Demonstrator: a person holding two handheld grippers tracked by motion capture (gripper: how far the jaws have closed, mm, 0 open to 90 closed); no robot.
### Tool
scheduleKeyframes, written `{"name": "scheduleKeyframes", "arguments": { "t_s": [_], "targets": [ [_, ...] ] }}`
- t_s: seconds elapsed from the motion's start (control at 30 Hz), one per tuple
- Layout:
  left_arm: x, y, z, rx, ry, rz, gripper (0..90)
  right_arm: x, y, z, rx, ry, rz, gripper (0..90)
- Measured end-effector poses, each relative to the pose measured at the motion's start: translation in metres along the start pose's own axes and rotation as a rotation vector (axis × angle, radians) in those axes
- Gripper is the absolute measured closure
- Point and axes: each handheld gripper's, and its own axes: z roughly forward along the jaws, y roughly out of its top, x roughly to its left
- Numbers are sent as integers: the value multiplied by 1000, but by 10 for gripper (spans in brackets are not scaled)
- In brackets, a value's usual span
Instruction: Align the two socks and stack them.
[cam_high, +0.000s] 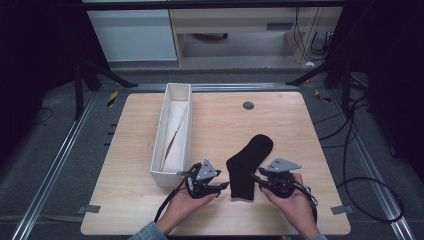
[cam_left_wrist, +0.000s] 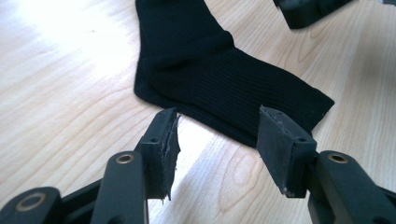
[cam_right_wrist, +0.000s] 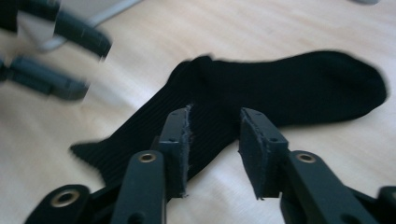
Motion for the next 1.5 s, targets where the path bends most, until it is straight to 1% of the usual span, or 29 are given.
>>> {"name": "scheduleKeyframes", "arguments": {
  "t_s": [0.03,0.07,0.1,0.17,0.23,0.27,0.33,0.4,0.47,0.57,0.63,0.73,0.77,0.9,1.07,1.1,1.17,1.23,1.27,1.4,1.5],
  "targets": [
    [1,-1,-1,0,3,-1,485,4,-2,0,9,2,-19,656],
    [2,-1,-3,-3,9,-12,487,6,-4,-1,7,6,-24,671],
    [2,-2,-3,-5,10,-14,498,10,-5,-1,7,15,-25,688],
    [2,-2,-3,-3,12,-14,504,15,-5,-2,8,28,-43,708],
    [0,-2,-3,-6,1,-27,509,21,-8,0,12,47,-51,725],
    [0,-1,-2,-8,-1,-23,509,21,-8,0,12,47,-51,725],
    [-1,-1,-2,-3,2,-14,509,24,-10,3,29,58,-64,720],
    [-2,-3,-1,2,-1,-16,511,29,-13,7,42,72,-86,683],
    [-3,-4,0,5,-2,-15,512,32,-14,10,40,90,-90,612],
    [-5,-4,-1,2,-2,-8,513,40,-14,11,44,99,-109,520],
    [-5,-4,-1,1,-3,-7,513,44,-13,13,42,110,-129,469],
    [-7,-5,0,6,-5,-3,513,46,-13,19,58,109,-159,418],
    [-8,-5,1,7,-6,-3,513,46,-14,23,72,110,-160,407],
    [-8,-6,1,9,-6,-2,513,45,-16,31,98,112,-167,386],
    [-7,-6,1,8,-3,-6,517,43,-19,39,113,107,-168,386],
    [-7,-7,1,9,-4,-7,519,42,-19,39,115,105,-167,405],
    [-7,-7,1,9,-4,-8,519,42,-19,39,115,105,-168,416],
    [-7,-7,1,10,-6,-5,520,40,-20,39,109,108,-164,454],
    [-7,-7,1,12,-6,-4,521,39,-20,39,107,111,-160,482],
    [-8,-7,1,11,-8,-4,525,34,-21,37,100,99,-155,620],
    [-8,-7,1,10,-8,-3,528,32,-21,37,101,86,-160,694]
  ]
}}
